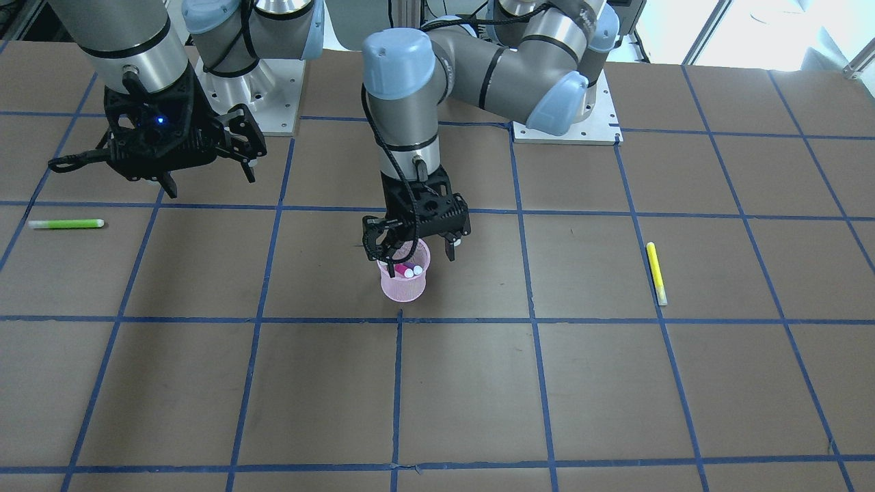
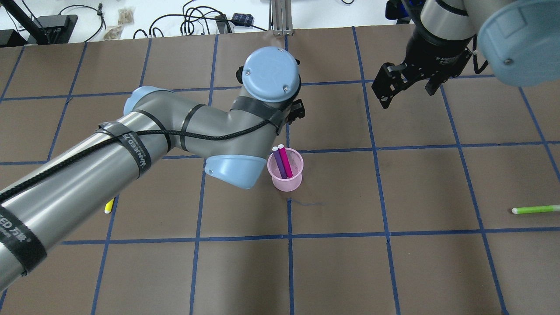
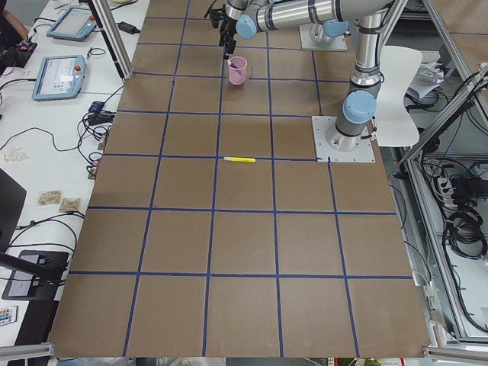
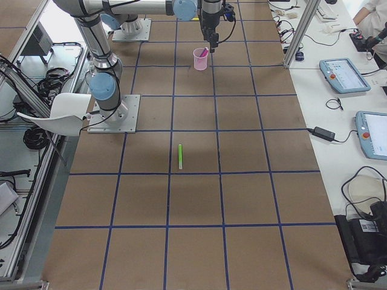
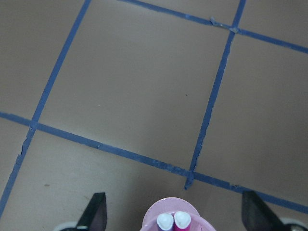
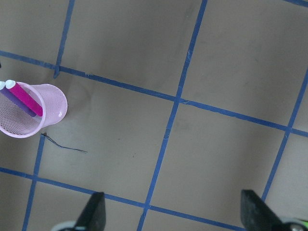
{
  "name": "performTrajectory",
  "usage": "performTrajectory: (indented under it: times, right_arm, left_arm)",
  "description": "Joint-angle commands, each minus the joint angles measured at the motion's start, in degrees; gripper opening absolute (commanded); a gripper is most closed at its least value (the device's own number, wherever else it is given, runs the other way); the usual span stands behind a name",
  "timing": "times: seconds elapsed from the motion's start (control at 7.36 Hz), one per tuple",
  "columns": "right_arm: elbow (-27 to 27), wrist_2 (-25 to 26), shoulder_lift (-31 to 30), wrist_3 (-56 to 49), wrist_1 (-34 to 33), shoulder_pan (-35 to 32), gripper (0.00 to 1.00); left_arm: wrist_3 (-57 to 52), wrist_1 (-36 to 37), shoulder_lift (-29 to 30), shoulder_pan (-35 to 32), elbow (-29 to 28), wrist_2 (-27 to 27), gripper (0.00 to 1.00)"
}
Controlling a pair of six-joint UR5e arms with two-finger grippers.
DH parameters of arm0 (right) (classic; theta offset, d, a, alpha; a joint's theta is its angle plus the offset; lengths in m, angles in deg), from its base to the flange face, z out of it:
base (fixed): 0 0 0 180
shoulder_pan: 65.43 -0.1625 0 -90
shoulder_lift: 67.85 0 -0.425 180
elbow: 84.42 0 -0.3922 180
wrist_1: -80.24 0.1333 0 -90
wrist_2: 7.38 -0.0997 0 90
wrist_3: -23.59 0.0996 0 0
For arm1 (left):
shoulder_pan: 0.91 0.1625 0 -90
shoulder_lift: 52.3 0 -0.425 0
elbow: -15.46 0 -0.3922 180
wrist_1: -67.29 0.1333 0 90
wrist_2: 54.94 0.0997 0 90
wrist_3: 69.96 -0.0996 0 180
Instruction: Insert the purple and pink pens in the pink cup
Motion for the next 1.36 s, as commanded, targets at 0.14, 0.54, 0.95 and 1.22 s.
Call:
performTrajectory:
  times: [0.14, 0.54, 0.95, 1.22]
  right_arm:
    - [0.2, 1.0, -1.5, 1.7, 0.6, 0.9, 1.0]
    - [-0.2, 1.4, -3.0, 9.3, 3.5, 2.1, 1.0]
    - [0.5, 3.9, -3.0, 9.2, 2.9, 2.3, 1.0]
    - [0.4, 3.5, -3.0, 9.2, 2.9, 2.1, 1.0]
  left_arm:
    - [-28.9, -11.6, -3.6, 14.1, -1.9, -12.9, 1.0]
    - [-36.1, -39.0, -8.7, 27.8, -11.1, -11.7, 1.0]
    - [-35.6, -42.1, -16.3, 28.3, -9.8, -5.8, 1.0]
    - [-35.4, -42.5, -19.0, 27.9, -9.5, -10.2, 1.0]
